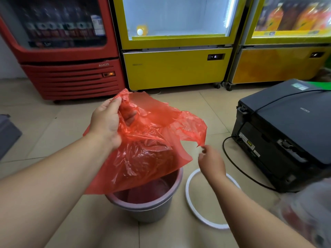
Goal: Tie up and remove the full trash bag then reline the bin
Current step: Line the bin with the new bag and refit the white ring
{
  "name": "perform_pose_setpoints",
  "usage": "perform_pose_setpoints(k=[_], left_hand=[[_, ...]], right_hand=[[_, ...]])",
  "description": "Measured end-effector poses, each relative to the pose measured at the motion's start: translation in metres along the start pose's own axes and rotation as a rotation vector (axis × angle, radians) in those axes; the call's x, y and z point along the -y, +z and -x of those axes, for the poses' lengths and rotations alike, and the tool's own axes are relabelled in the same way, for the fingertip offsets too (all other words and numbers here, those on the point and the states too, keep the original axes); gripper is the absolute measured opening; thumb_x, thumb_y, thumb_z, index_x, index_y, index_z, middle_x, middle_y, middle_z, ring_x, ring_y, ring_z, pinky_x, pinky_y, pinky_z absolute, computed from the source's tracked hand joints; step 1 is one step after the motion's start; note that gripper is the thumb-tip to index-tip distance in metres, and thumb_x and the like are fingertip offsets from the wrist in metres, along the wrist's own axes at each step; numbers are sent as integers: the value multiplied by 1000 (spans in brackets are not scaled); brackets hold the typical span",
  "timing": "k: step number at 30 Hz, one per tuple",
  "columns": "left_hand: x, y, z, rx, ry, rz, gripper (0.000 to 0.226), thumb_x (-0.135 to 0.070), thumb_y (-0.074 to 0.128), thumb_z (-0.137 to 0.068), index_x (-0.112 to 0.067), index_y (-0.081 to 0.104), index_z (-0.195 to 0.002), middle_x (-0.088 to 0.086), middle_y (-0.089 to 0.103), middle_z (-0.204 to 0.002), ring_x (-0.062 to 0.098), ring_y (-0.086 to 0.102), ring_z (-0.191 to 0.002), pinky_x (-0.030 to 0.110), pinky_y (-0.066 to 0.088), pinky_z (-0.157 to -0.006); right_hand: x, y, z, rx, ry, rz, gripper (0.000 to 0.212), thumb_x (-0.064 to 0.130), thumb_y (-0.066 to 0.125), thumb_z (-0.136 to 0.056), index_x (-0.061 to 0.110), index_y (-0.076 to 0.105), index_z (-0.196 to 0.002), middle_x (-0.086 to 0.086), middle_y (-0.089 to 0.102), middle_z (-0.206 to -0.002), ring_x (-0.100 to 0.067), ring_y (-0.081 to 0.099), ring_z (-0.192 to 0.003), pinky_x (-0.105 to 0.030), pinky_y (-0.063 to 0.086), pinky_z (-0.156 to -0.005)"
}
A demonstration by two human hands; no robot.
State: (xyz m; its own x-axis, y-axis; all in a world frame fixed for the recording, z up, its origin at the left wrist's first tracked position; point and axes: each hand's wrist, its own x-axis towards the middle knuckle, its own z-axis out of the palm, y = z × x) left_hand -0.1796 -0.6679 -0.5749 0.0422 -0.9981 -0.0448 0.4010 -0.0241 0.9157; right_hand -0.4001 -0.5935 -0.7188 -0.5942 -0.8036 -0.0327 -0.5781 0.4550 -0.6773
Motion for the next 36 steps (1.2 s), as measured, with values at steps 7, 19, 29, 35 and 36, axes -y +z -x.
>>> perform_pose_setpoints(k=[7,19,29,35,36], left_hand=[[-38,12,-2,66,18,21,22,-21,47,-96,-19,58,-77,1,62,-57,8,57,-40,18,49,-43],[-119,24,-10,448,-251,23,23,-27,50,-90,-14,60,-73,-6,52,-56,3,50,-48,14,46,-53],[-132,8,-17,460,-211,-79,26,-33,51,-88,-17,66,-75,-2,61,-68,11,57,-65,23,53,-65],[-119,-8,-22,400,-256,-26,27,-34,49,-89,-16,66,-80,-1,54,-79,12,51,-71,24,52,-66],[-115,-11,-23,381,-266,-7,27,-34,48,-90,-15,66,-79,-1,55,-78,12,52,-71,22,54,-63]], right_hand=[[85,-59,-10,82,-383,-112,99,9,66,-75,20,2,-150,-6,15,-155,-24,16,-143,-33,21,-113],[156,-113,-29,-87,-265,-243,131,32,84,-65,34,-18,-146,-17,-5,-159,-31,7,-147,-56,20,-114],[181,-145,-26,-112,-305,-72,32,11,43,-86,18,74,-91,-4,69,-80,-22,53,-67,-40,46,-70],[203,-157,15,199,-315,-739,32,-6,35,-75,9,54,-55,-4,50,-48,-15,46,-41,-24,38,-45],[205,-155,18,208,-304,-799,32,-6,34,-75,9,53,-55,-1,51,-45,-11,46,-39,-21,38,-43]])
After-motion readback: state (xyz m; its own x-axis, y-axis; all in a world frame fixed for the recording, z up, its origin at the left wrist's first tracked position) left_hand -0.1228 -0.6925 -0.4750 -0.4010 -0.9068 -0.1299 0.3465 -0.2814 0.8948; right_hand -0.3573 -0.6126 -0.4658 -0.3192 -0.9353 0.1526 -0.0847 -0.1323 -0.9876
